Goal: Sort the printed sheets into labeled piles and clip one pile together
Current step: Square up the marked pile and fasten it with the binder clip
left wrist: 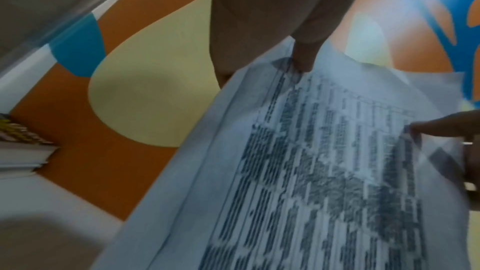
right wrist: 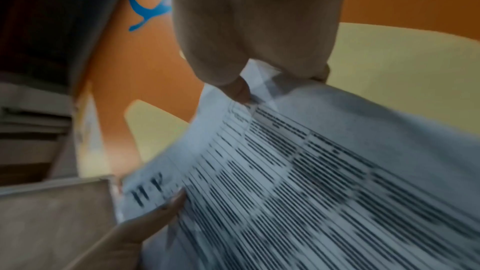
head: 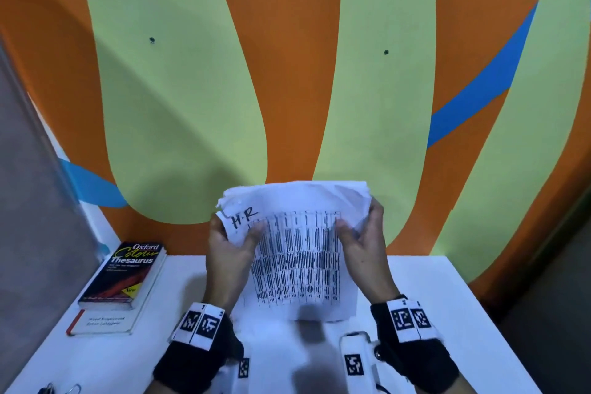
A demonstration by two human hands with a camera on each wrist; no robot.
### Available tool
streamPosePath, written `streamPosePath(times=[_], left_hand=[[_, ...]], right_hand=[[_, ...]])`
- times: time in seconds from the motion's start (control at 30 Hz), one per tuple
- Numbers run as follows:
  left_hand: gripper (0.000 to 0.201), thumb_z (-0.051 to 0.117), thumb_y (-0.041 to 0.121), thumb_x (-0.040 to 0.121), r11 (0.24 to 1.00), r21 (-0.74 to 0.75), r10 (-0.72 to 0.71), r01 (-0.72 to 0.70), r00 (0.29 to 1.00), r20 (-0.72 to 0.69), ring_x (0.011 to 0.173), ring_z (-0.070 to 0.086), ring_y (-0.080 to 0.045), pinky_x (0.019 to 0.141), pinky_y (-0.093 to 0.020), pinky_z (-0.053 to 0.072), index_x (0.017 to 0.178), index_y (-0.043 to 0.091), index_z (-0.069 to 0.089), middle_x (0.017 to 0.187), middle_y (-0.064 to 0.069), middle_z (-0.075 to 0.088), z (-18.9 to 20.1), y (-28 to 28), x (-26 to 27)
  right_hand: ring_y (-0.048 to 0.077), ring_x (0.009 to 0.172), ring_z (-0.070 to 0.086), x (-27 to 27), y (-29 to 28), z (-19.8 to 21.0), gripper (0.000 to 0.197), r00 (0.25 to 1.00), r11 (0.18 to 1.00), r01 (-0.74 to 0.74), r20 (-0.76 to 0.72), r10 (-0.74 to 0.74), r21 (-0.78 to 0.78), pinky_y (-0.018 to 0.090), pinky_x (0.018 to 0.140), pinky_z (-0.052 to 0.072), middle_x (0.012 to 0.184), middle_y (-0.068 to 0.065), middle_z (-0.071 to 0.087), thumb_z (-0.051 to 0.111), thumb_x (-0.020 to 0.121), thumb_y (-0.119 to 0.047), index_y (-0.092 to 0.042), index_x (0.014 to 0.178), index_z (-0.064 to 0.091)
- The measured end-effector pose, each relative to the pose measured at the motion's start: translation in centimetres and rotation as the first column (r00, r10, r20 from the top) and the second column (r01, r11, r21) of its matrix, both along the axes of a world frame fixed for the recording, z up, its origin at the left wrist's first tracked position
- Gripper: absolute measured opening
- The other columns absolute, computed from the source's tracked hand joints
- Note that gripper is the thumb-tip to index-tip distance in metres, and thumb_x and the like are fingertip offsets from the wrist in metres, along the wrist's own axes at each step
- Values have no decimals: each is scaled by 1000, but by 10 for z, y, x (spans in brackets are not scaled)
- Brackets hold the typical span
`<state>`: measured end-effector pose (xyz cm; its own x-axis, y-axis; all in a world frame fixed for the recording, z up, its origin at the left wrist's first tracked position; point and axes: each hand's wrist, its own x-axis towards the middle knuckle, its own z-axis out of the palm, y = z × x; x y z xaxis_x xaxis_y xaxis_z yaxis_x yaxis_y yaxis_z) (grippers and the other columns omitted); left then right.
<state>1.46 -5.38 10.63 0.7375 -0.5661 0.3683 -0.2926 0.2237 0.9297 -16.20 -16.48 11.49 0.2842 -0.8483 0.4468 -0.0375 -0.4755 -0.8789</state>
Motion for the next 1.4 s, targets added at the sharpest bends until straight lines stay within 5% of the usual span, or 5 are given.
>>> streamPosePath(times=[0.23,0.33,0.53,0.63,1.4], left_hand=[[28,50,23,96,994,111,21,-22,1000,10,120,53,-19,97,-27,42,122,12,50,125,-6,58,-21,-9,-4],[22,55,19,94,1000,8,-5,5,999,47,95,52,20,82,-4,41,111,29,44,106,24,52,-9,-8,-2],[57,59,57,81,968,248,-89,45,982,170,35,29,-9,43,-22,21,62,5,49,43,7,29,-41,-2,17],[40,58,29,91,983,181,-25,5,994,109,57,52,-13,50,-9,33,96,-11,60,74,-28,52,-35,-5,11],[15,53,20,94,992,121,-48,33,992,118,87,60,-9,79,-32,48,92,34,49,94,-3,64,-19,-3,14]], right_hand=[[5,53,29,5,-3,-30,16,985,995,103,-136,-102,-3,20,54,28,65,-3,26,45,98,-14,-9,90,32],[-5,52,43,6,-3,-21,14,990,992,124,-63,-125,-21,12,51,32,65,-8,36,46,98,-16,-8,92,37],[-7,61,44,2,-11,-44,25,988,997,38,-155,-27,70,24,63,37,74,-5,41,60,91,-15,-10,104,39],[-2,54,37,6,-9,-43,20,990,997,72,-126,-68,25,17,55,31,66,4,34,57,92,-11,-4,89,39],[14,95,62,-6,-14,-29,23,993,996,-46,-107,55,81,39,81,50,104,0,64,59,91,-14,-16,111,48]])
